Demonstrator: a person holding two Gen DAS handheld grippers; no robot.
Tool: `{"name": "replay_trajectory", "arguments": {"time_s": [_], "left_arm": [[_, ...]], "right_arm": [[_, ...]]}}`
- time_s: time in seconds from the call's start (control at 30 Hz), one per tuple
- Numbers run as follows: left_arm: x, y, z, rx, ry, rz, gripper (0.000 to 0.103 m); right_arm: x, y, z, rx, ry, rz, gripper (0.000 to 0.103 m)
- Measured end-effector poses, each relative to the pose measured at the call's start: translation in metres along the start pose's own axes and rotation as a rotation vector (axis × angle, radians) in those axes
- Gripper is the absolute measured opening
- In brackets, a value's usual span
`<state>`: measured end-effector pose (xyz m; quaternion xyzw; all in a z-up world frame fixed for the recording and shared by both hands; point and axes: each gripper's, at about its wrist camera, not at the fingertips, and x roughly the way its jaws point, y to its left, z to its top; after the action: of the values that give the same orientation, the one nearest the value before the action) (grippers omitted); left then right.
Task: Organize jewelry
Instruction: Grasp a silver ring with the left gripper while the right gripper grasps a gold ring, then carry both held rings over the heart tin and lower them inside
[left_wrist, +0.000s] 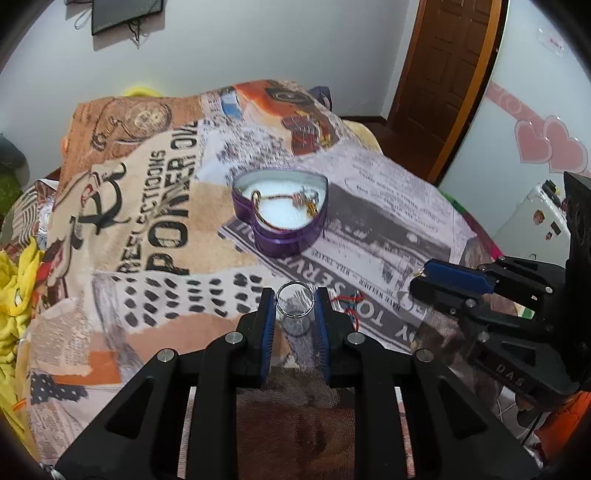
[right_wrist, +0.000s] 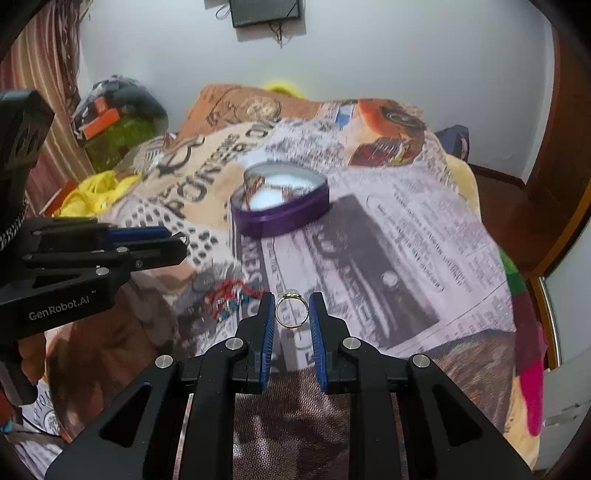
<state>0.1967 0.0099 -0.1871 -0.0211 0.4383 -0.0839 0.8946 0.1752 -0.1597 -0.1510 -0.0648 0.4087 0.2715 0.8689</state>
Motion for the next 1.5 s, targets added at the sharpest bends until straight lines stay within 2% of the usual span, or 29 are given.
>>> {"name": "replay_trajectory", "arguments": {"time_s": [0.4,0.7,1.03,1.5], "left_arm": [[-0.024,0.008,0.029,-0.013,-0.100,0.019,0.020],[-0.021,0.011,0.046,-0.011,-0.132,0.026,0.020],[-0.005,0.016,0.062,-0.002,-0.131,0.035,0.020],[0.042,0.025,0.078,-0.011,-0.056,-0.022,0.020]], "right_arm": [[-0.017,-0.002,0.033,-0.007,-0.109,-0.017,0.017],[-0.015,-0.006,0.052,-0.003,-0.151,-0.013,0.017],[0.002,-0.005,0.068,-0.020,-0.167,-0.002,0.017],[0.047,-0.016,0.088,-0.037,-0.101,0.020,0.017]]}}
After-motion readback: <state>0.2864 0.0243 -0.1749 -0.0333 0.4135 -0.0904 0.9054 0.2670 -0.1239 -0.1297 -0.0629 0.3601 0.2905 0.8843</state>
